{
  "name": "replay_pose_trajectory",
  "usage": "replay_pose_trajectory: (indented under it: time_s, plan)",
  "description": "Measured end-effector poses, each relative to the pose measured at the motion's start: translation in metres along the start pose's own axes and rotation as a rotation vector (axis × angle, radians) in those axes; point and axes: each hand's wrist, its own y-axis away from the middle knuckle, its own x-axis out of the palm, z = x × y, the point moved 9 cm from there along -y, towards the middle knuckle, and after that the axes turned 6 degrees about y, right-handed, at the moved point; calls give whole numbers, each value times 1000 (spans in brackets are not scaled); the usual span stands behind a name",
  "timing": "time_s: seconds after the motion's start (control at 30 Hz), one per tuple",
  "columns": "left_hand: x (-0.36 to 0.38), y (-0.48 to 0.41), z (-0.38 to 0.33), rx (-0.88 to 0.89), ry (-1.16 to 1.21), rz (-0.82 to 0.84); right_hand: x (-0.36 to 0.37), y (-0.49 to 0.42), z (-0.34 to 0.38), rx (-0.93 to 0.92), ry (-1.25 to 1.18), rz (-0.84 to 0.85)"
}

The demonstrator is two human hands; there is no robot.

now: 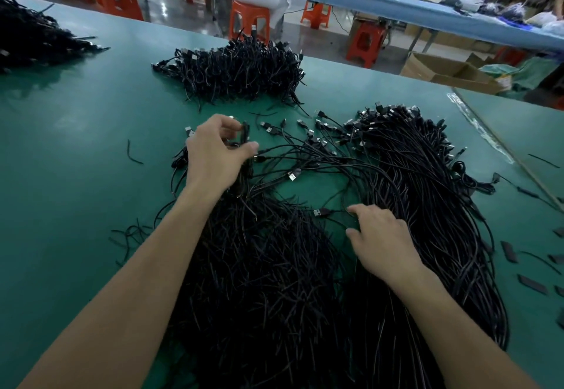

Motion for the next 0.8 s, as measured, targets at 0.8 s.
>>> replay_pose_trajectory:
  time_s: [0.8]
  plan:
    - [103, 58, -55, 460, -243, 704, -108, 28, 92, -333, -928, -266]
